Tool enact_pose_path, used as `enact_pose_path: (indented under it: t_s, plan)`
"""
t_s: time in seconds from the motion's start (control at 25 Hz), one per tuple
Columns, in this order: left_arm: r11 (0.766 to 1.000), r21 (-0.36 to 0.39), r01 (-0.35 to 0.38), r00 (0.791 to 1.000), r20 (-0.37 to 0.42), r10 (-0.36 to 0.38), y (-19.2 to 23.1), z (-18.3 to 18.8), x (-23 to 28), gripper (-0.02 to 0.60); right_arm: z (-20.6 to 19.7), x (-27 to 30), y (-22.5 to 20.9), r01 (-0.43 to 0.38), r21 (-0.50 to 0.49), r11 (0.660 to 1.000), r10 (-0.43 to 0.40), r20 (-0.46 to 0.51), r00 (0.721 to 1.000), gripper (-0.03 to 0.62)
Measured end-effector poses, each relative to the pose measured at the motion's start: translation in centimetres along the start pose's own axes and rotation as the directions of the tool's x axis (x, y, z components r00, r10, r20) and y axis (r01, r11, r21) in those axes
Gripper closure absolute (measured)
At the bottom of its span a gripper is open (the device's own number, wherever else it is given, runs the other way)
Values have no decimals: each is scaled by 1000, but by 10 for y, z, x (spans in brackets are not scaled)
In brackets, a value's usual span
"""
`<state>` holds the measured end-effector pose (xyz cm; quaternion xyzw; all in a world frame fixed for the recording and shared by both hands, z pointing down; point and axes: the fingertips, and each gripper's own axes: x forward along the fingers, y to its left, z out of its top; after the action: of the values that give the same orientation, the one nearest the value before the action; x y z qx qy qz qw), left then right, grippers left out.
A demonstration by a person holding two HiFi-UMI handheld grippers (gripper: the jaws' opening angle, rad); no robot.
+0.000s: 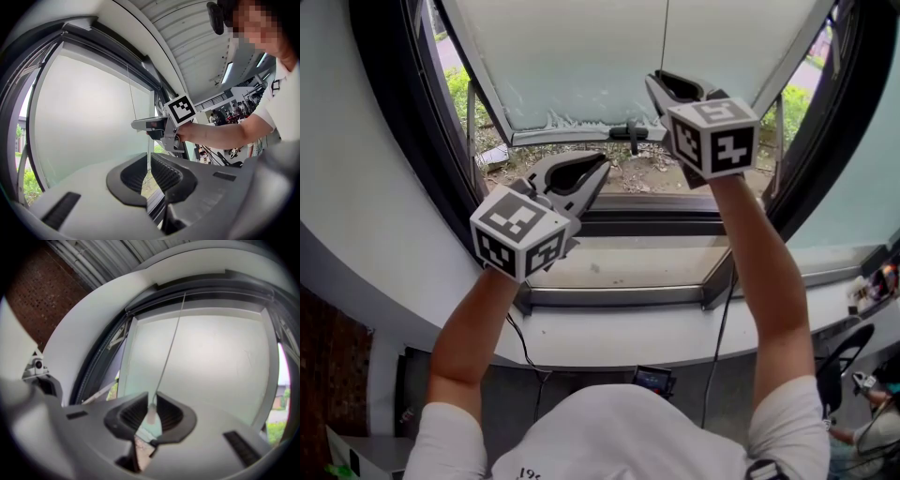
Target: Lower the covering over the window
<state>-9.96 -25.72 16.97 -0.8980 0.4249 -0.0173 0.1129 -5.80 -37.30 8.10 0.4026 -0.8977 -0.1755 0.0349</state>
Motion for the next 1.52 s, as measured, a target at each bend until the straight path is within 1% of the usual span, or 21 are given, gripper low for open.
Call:
enact_pose_path:
  t_s: [0.12,0.2,0.32,0.4,0.56,0.76,1.08,1.28,1.4,1.52]
  plan:
    - [1000,-3,1,1000,-5,-1,0,-3,0,557,0,-5,2,9,-38,999,-9,3,1000,532]
    - [1000,-6,0,1000,-9,0,1,-5,0,558,1,-8,7,18,-113,993,-18,2,1000,533]
    - [1000,-11,0,1000,-10,0,1,-7,1,558,5,-11,18,33,-264,964,-34,1,999,534]
    - [1000,-15,2,1000,-13,-3,0,-9,2,558,6,-12,25,25,-316,949,-29,-8,1000,534]
    - [1000,-26,1,1000,-14,-1,1,-13,2,558,4,-12,29,-8,-325,946,-4,-36,999,534]
    - [999,-40,-3,1000,-13,3,4,-17,2,557,1,-15,32,-37,-307,951,21,-56,998,534]
    - [999,-42,4,1000,-21,-5,2,-23,6,557,-24,-17,40,-73,-339,938,32,-122,992,534]
    - [999,-35,-14,1000,-24,13,8,-23,6,558,-51,-18,49,-99,-362,927,36,-176,984,534]
    - [999,-38,-25,999,-24,24,13,-22,6,558,-65,-22,52,-104,-358,928,36,-193,981,534]
    - [998,-45,-34,999,-21,33,16,-22,6,557,-85,-24,58,-128,-366,922,41,-237,971,534]
